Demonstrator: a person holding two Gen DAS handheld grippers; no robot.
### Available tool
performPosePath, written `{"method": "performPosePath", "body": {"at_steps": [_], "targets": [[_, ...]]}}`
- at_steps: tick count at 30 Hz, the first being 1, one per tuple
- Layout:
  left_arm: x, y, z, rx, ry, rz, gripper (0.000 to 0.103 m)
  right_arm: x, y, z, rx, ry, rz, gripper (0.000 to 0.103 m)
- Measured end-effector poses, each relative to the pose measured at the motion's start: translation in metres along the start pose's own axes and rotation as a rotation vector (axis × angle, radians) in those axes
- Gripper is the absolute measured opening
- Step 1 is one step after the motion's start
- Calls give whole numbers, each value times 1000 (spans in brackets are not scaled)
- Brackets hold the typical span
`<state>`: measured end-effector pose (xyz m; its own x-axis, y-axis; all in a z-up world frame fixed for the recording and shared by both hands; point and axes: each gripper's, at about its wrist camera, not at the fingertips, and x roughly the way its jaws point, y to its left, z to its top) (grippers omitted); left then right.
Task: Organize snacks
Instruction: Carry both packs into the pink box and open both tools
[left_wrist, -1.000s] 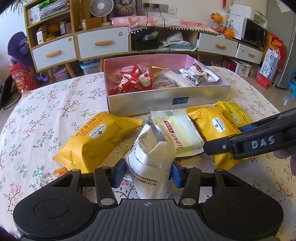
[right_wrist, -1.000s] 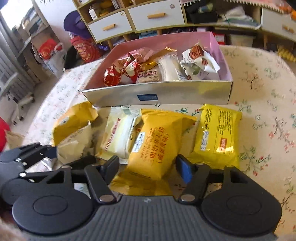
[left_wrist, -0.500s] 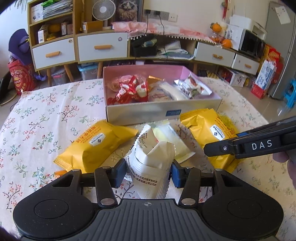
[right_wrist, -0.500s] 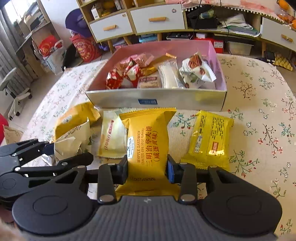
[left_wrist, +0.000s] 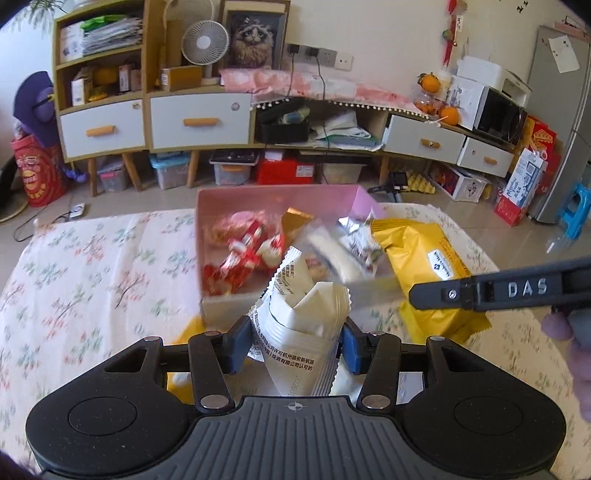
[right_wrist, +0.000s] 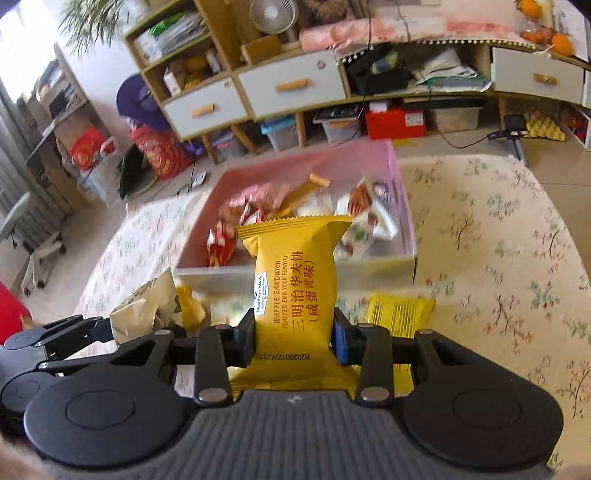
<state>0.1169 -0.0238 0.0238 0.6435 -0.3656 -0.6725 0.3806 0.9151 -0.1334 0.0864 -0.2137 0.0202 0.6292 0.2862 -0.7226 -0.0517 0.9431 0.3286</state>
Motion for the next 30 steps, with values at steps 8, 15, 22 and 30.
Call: {"method": "performPosePath", "body": {"at_steps": [8, 15, 22, 30], "targets": [[47, -1, 39, -2, 94, 38, 47, 15, -14, 45, 43, -46, -10, 36], [90, 0, 57, -14, 178, 41, 47, 50, -28, 73, 117, -29, -25, 36], [114, 5, 59, -15, 187, 55, 47, 78, -36, 83, 165, -4, -16, 36], [128, 16, 58, -5, 158, 98, 48, 91, -32, 90, 161, 6, -55, 37]]}}
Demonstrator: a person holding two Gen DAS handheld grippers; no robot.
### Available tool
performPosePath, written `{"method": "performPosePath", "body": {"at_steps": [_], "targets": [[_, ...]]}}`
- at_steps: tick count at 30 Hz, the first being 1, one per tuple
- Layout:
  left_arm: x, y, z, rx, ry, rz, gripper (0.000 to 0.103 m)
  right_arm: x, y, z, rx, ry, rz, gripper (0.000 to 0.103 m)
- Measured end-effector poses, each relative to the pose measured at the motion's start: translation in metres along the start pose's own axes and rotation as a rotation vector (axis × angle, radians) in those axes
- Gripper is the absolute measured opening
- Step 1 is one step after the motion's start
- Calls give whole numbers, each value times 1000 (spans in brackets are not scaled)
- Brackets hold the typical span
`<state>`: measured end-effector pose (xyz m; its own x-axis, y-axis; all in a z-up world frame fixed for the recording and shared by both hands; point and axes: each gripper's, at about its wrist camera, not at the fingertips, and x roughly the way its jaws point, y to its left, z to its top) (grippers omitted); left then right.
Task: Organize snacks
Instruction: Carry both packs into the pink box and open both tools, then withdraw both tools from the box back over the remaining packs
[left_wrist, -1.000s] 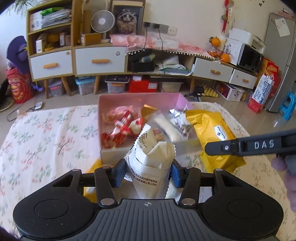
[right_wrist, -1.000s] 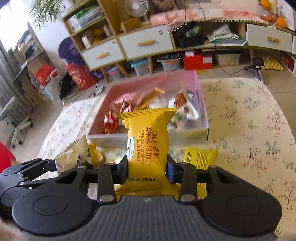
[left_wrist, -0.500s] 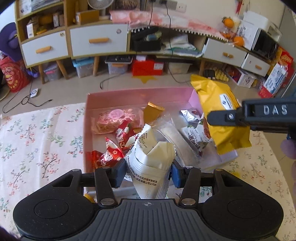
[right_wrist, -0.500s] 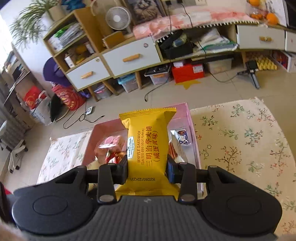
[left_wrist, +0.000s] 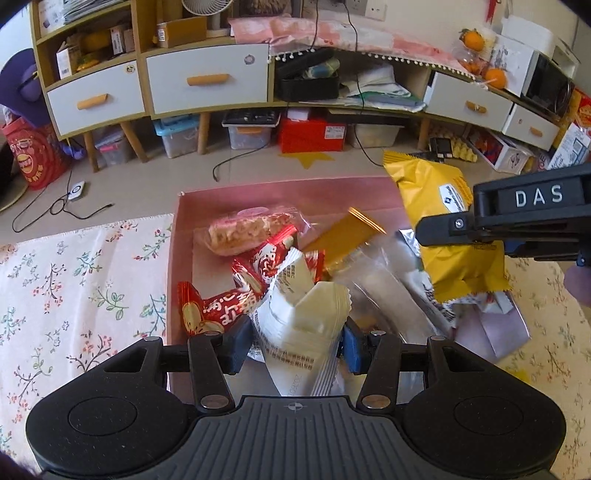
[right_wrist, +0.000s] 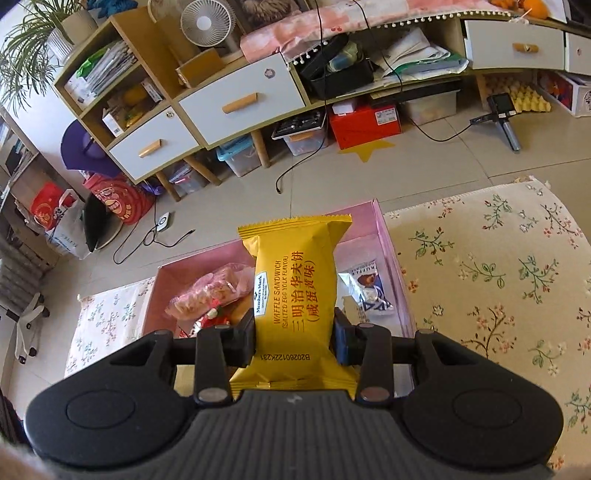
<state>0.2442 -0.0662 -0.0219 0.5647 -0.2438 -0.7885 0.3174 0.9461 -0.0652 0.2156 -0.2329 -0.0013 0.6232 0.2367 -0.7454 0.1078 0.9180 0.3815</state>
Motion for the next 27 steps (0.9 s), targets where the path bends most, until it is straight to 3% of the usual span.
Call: {"method": "performPosePath", "body": {"at_steps": [3, 6, 9, 15, 27], "targets": [[6, 0, -2, 19, -1, 29, 50, 2, 0, 1, -10, -6, -15, 38], [7, 4, -4, 18, -23, -9, 54, 0, 0, 2, -4, -19, -10, 44], [3, 4, -6, 49, -31, -37, 66, -4, 0, 4, 11, -40, -2, 60], [-10, -2, -11, 101, -43, -19, 82, -12, 4, 4, -15, -61, -28, 68], [-42, -3, -28, 60, -44, -33, 89, -43, 9, -15, -55, -75, -30, 84]]}}
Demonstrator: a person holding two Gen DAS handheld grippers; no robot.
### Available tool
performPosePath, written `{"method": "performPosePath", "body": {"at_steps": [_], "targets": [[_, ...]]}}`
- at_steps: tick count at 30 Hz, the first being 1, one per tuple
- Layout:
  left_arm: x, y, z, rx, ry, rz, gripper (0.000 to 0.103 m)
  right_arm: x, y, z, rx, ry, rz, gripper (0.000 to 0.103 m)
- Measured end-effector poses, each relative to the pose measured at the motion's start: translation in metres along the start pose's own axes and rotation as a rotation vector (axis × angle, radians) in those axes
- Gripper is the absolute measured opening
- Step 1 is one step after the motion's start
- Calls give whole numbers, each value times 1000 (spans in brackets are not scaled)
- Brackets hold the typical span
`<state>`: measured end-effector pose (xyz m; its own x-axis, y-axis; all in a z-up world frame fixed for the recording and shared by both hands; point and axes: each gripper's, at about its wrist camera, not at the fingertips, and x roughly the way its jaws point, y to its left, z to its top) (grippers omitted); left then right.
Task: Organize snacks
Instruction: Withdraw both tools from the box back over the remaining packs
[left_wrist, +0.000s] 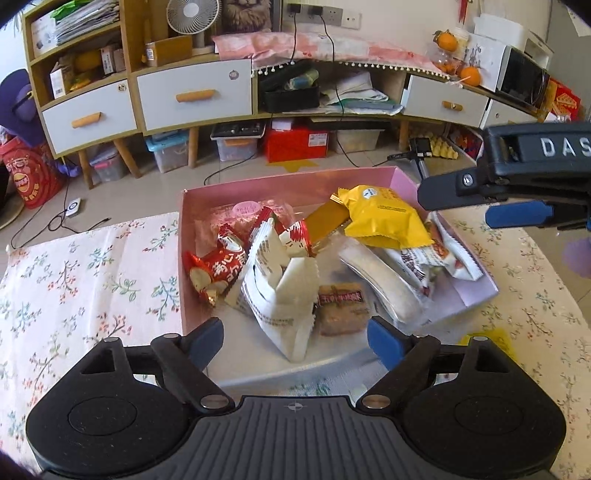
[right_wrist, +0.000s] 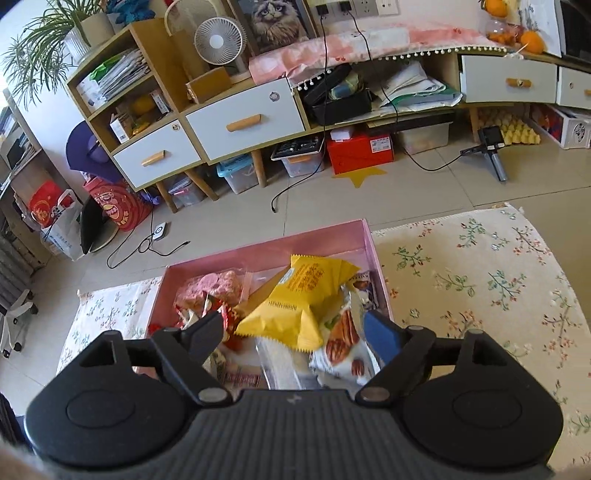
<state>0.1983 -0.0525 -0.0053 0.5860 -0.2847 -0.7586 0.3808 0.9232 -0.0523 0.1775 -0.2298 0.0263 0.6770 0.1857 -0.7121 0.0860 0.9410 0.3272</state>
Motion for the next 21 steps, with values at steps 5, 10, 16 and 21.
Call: {"method": "performPosePath", "body": {"at_steps": [5, 10, 16, 21], "targets": [[-18, 0, -13, -13, -15, 3, 92, -18, 1, -14, -13, -10, -3, 90], [-33, 2, -30, -30, -5, 8, 92, -34, 2, -31, -34, -14, -19, 92], [-53, 7, -48, -32, -4, 33, 94, -51, 2, -51, -58, -24, -31, 96], [-76, 11, -63, -24, -29, 52, 97, -64, 6, -70, -110, -42, -56, 99]]}}
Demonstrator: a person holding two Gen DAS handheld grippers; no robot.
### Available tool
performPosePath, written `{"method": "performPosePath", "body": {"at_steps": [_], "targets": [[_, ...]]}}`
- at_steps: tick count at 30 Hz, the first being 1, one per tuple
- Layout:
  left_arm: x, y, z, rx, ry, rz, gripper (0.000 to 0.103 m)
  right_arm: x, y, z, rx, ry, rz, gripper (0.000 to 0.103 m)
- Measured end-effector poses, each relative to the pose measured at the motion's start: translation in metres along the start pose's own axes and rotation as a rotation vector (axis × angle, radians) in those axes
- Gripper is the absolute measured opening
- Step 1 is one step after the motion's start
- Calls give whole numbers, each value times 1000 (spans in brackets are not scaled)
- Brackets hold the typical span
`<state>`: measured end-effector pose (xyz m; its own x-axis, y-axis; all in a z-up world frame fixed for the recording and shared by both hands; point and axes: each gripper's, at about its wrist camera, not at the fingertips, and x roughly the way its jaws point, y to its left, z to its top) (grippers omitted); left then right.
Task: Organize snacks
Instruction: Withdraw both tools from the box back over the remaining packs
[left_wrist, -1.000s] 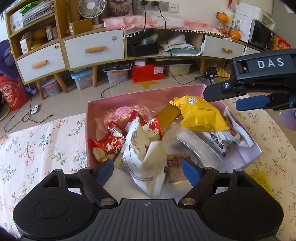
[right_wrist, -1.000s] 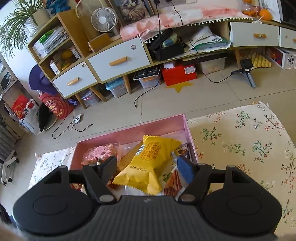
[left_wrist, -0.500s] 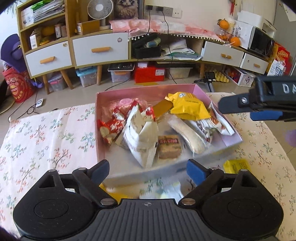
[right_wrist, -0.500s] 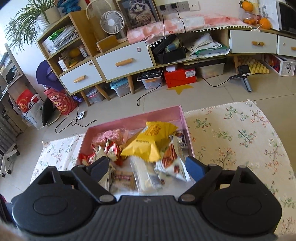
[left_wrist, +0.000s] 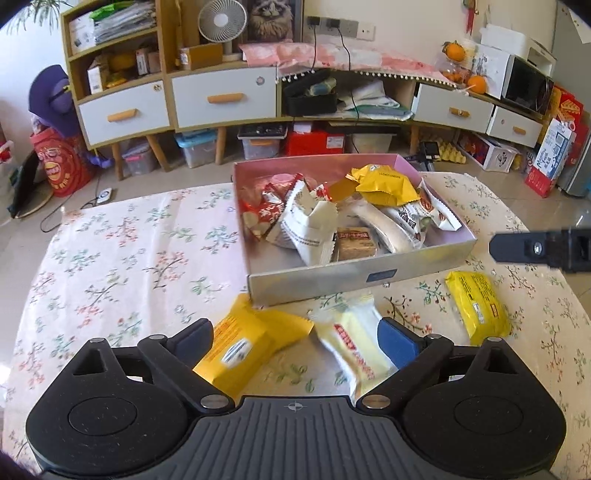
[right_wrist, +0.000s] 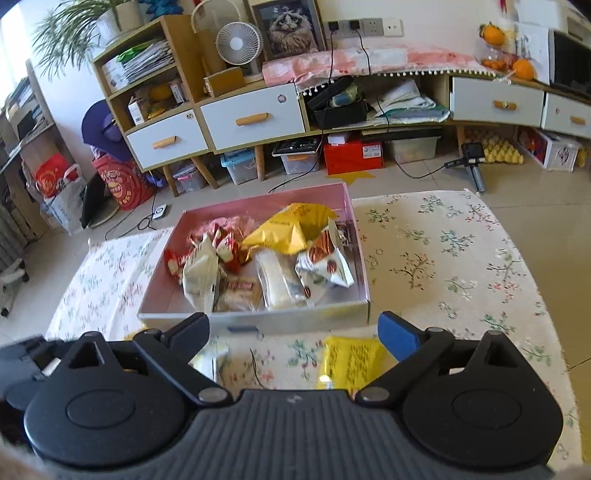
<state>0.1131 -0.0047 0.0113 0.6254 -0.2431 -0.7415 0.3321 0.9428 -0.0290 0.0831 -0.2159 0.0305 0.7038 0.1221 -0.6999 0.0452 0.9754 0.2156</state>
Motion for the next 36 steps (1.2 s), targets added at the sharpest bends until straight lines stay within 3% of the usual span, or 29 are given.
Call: {"method": "performPosePath", "body": {"at_steps": [11, 23, 31, 36], "targets": [[-24, 12, -37, 12, -30, -4, 98, -12, 11, -33, -78, -14, -8, 103], [-28, 31, -75, 114, -70, -21, 98, -10, 28, -69, -260, -44, 30, 103], [-8, 54, -82, 161, -148, -75, 98, -1, 39, -86, -310, -49, 47, 103], [14, 65, -79, 157, -144, -87, 98, 12, 49, -97, -348, -38, 76, 103]]}}
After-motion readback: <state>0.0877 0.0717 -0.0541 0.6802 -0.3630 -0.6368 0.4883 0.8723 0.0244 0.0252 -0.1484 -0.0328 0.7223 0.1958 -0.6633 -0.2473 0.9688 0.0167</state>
